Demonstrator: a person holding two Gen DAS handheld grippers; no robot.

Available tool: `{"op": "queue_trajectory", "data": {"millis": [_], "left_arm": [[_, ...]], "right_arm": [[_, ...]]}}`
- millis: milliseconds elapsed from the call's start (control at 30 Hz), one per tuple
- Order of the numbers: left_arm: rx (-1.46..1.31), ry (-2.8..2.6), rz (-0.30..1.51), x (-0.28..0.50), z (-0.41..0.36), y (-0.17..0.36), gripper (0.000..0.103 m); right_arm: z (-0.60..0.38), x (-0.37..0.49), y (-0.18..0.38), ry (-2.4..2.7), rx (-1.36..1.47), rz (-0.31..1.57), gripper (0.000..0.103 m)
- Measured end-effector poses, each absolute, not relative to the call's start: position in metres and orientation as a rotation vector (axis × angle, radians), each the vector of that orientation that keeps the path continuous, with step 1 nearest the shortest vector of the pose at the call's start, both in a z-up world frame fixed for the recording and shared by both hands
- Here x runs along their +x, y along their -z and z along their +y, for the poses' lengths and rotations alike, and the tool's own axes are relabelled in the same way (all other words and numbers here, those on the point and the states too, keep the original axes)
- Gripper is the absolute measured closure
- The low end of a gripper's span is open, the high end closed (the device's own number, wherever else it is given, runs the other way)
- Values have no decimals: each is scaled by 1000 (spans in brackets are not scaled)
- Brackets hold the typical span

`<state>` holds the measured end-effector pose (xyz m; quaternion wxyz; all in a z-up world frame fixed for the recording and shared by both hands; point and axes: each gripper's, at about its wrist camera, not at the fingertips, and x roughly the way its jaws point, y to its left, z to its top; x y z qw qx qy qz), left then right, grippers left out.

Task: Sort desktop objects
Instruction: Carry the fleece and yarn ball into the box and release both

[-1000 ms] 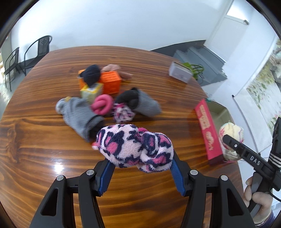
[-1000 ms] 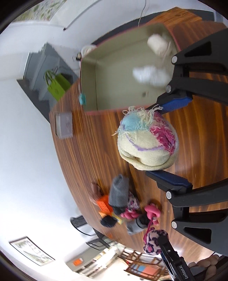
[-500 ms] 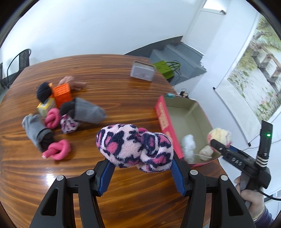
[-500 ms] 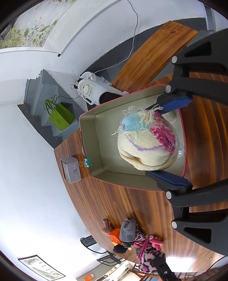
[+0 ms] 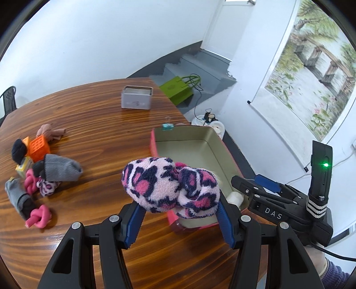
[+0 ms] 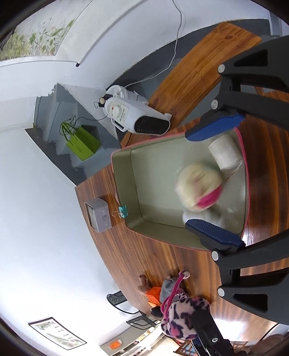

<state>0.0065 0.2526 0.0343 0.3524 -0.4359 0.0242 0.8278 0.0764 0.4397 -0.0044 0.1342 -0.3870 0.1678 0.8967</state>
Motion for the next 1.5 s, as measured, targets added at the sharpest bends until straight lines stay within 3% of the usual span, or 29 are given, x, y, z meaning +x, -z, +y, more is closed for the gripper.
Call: {"op": "queue_trajectory", "data": {"millis": [400,567,667,1500], "left_arm": [[-1127,-2058,104,6,294,-29,42],[-1172,-2007,117,7,309,-22,21],[-1195,-2011,115,7,306,-18,21],[-1397,-2322,-150,-28,131,5,21]], "right_arm": [[467,110,0,-2498,-1041,566,27],[472,117,-5,-2473,-1009,584,27],[471,119,-5,-2466,-1009,589,27],[380,64,4,-2631,-1145,537,27]]}}
